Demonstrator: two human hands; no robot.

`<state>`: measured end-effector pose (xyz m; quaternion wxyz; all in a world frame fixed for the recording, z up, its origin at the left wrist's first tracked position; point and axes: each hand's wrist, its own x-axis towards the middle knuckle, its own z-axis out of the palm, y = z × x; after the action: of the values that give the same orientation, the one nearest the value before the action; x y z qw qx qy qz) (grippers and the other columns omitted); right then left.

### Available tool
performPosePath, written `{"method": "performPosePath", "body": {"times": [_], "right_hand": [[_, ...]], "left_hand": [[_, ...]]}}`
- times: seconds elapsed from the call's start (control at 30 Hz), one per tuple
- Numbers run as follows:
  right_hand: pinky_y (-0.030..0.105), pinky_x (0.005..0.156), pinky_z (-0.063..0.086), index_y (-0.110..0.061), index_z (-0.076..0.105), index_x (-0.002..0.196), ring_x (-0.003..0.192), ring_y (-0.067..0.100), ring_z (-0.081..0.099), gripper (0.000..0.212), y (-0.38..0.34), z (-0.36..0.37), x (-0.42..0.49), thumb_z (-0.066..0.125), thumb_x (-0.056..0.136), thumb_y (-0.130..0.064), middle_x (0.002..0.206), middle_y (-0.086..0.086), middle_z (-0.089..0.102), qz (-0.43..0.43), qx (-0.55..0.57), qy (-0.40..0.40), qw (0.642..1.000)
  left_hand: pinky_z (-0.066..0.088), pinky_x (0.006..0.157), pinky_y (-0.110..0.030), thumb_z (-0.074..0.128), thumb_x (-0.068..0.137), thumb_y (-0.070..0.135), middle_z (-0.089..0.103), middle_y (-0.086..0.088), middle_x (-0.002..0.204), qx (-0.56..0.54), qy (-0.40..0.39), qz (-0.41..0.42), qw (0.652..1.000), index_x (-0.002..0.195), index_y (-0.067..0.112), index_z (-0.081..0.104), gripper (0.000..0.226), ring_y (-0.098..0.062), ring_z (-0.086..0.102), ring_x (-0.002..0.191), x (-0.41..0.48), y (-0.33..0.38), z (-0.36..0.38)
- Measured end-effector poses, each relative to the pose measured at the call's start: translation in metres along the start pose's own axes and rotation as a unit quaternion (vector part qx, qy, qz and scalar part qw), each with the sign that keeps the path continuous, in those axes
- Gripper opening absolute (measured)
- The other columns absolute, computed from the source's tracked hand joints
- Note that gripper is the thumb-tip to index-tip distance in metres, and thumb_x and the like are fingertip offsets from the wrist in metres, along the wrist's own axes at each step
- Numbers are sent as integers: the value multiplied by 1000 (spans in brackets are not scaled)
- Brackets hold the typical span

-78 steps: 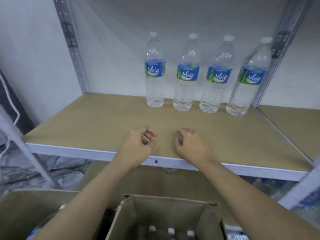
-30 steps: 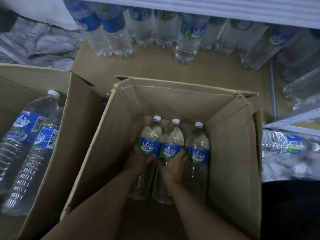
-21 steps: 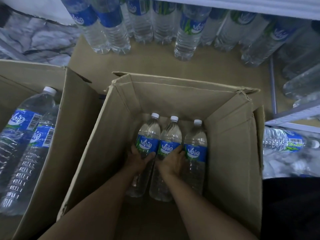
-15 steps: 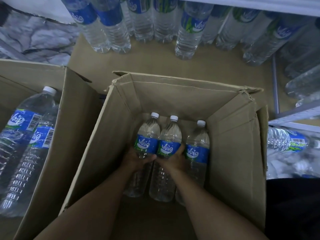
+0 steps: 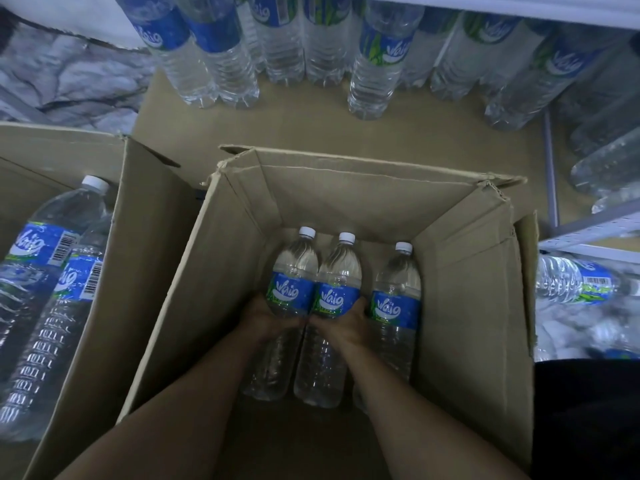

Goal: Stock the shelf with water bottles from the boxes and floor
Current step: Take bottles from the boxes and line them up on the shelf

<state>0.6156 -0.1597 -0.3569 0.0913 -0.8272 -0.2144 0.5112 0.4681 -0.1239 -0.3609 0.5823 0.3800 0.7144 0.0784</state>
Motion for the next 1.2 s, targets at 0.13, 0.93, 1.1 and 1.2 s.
{"method": "performPosePath", "body": {"times": [0.13, 0.93, 1.1, 1.2], "right_hand": [[43, 91, 52, -19, 37, 134, 110, 31, 59, 98, 4, -3, -9, 89, 57, -50, 121, 10, 58, -1, -2, 33, 999], [30, 83, 57, -36, 53, 113, 91, -2, 68, 81, -66, -134, -205, 96, 44, -36, 99, -16, 72, -387, 179, 82, 901], [11, 73, 51, -33, 55, 107, 85, -10, 65, 72, -117, -180, -260, 97, 48, -27, 97, -17, 71, -475, 183, 90, 856], [21, 79, 54, -32, 57, 108, 90, -4, 67, 75, -154, -204, -285, 96, 44, -33, 98, -15, 72, -518, 173, 109, 831]], "left_hand": [[55, 80, -27, 89, 45, 47, 72, -6, 105, 131, 69, -24, 989, 103, 10, 71, 71, -19, 70, 93, -16, 8, 4], [58, 73, -27, 96, 47, 38, 75, 1, 85, -56, 227, 368, 900, 88, 26, 70, 50, -5, 71, 79, -226, 120, -74], [55, 82, -41, 87, 41, 55, 67, 3, 96, -102, 288, 440, 844, 96, 33, 58, 66, -14, 66, 91, -267, 179, -103], [54, 85, -42, 86, 40, 59, 67, 5, 98, -123, 306, 479, 814, 92, 39, 55, 64, -15, 65, 94, -287, 218, -122]]}}
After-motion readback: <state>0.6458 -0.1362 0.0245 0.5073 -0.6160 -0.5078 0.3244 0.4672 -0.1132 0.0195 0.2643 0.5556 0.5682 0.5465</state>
